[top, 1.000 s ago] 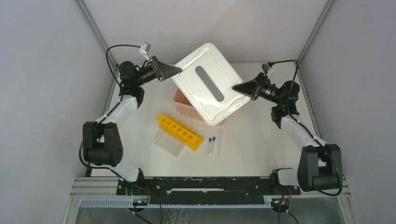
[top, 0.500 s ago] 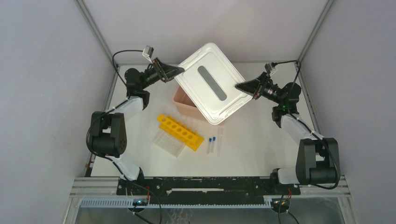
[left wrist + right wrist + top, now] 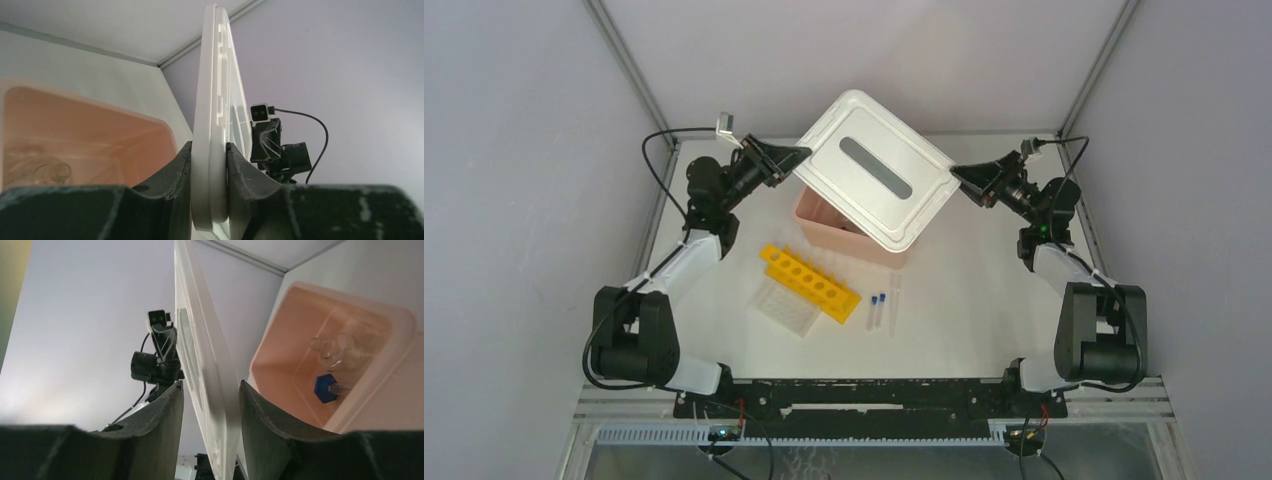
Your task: Organize the chemistry lab equipment
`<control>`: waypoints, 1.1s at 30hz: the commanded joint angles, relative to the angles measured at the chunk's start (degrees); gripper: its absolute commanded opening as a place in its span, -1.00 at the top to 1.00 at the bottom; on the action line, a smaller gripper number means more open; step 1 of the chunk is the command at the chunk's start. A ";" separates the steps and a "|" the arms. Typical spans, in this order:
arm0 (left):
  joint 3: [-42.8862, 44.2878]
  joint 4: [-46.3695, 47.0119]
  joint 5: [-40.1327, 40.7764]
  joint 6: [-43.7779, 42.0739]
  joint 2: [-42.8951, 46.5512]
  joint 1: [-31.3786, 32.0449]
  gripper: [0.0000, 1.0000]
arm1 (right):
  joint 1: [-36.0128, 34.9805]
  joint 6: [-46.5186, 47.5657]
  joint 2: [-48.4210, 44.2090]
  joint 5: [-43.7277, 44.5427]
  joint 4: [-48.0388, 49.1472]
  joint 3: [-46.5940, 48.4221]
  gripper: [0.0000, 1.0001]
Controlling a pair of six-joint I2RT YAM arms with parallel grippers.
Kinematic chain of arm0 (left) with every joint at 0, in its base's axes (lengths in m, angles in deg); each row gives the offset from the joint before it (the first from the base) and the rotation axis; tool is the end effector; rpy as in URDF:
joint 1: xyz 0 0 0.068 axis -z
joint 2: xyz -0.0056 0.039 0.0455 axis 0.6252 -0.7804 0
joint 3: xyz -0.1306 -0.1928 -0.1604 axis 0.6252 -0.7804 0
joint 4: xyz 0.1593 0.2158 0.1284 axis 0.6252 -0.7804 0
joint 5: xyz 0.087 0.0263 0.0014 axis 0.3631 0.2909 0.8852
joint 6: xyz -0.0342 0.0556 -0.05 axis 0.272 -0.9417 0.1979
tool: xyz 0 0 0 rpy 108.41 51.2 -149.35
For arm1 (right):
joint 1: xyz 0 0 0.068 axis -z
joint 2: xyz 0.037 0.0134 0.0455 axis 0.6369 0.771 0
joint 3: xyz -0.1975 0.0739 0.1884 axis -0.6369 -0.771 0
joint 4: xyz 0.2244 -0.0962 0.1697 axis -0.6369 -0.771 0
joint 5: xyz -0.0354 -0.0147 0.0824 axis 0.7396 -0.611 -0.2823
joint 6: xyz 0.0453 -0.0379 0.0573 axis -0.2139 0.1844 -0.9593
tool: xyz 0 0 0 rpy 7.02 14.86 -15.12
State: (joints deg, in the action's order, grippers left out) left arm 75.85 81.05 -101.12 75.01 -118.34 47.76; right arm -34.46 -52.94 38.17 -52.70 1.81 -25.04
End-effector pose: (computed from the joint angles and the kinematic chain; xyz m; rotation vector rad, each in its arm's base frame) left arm 0.3802 -0.1034 0.3297 -0.1499 1.5855 -1.4469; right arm 0.3555 0.0252 0.2770 0.2735 1.6426 1.5962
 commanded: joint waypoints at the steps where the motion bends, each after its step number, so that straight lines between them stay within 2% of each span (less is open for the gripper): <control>1: -3.09 0.45 10.80 -2.33 2.01 -0.53 1.00 | 1.41 0.55 1.75 2.79 3.58 -0.12 -0.03; 9: -4.06 1.05 14.07 -1.15 0.20 1.15 1.00 | 2.09 1.39 4.83 4.67 4.52 -0.20 -0.03; 17: -3.83 -3.69 16.91 -0.95 0.72 2.95 1.00 | 2.19 2.29 8.00 5.16 5.41 -0.88 -0.04; 27: -6.09 1.04 21.50 9.85 2.34 3.81 1.00 | 1.41 6.95 7.92 5.16 2.77 -1.89 -0.04; 33: -4.14 -1.91 22.54 12.63 4.40 4.50 1.00 | 0.97 7.57 7.66 5.32 2.85 -3.21 -0.04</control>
State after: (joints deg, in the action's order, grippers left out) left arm 70.71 77.49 -80.07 84.17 -118.10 51.56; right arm -32.97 -47.49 47.11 -48.15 2.97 -27.31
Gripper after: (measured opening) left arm 0.268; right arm 0.520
